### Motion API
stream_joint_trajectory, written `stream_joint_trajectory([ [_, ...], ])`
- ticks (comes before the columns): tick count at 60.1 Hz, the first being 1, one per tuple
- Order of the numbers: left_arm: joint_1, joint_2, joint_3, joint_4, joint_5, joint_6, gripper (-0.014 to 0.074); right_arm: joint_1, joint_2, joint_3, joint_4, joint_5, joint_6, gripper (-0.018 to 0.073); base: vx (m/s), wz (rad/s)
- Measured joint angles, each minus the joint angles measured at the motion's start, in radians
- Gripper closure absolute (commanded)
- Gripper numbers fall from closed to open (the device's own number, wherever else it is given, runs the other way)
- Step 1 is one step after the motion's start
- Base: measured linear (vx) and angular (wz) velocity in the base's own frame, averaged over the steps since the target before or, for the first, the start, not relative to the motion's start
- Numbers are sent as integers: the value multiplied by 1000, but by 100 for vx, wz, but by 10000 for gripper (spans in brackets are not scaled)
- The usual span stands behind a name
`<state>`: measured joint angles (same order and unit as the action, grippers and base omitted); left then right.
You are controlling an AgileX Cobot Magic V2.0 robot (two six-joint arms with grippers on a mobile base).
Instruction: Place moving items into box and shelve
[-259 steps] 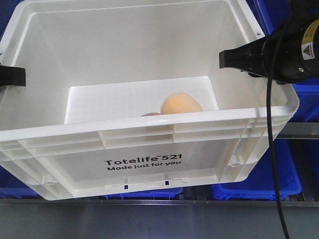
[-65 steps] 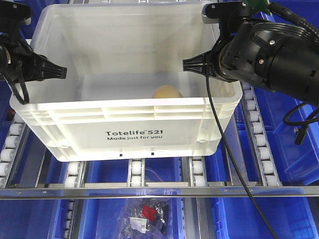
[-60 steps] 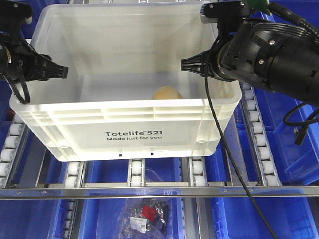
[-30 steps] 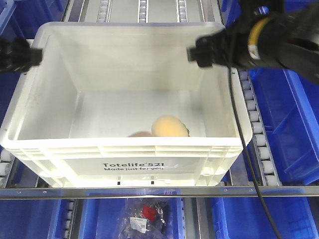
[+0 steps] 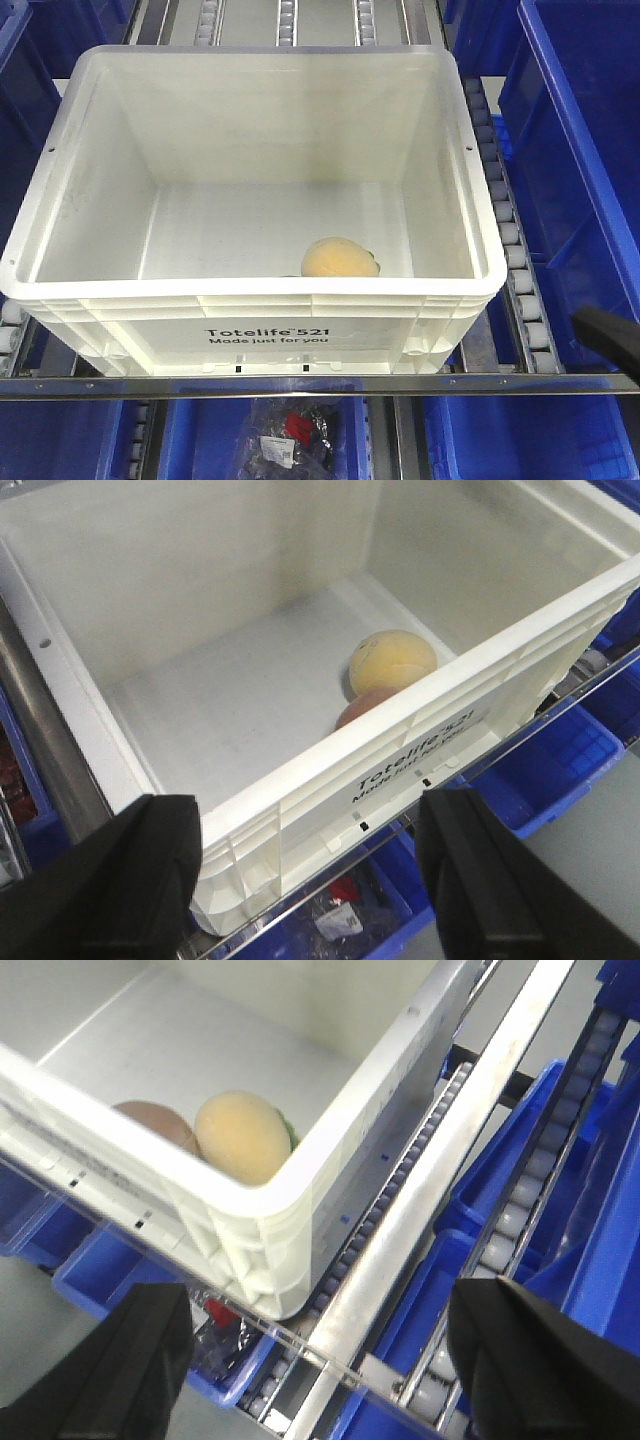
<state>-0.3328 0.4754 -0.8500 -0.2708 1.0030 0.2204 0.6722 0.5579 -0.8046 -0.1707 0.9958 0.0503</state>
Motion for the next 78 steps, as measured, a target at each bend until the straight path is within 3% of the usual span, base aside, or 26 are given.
stream_joint_trajectory([
  [7, 0, -24, 4, -1, 1, 0, 56, 0, -39, 24, 10, 35, -2, -1, 0, 0],
  [15, 0, -24, 4, -3, 1, 0, 132, 0, -42, 30, 21, 57, -6, 83, 0, 0],
  [30, 0, -24, 5, -3, 1, 0, 378, 0, -42, 31, 37, 60, -13, 399, 0, 0],
  [40, 0, -24, 5, -3, 1, 0, 489, 0, -42, 31, 59, 60, -13, 575, 0, 0],
  [60, 0, -24, 6, 7, 1, -2, 569, 0, -42, 31, 42, 62, -13, 568, 0, 0],
  [69, 0, -24, 6, 91, 1, -102, 579, 0, -42, 31, 41, 79, -13, 568, 0, 0],
  [78, 0, -24, 6, 102, 1, -162, 576, 0, -42, 31, 41, 79, -13, 568, 0, 0],
])
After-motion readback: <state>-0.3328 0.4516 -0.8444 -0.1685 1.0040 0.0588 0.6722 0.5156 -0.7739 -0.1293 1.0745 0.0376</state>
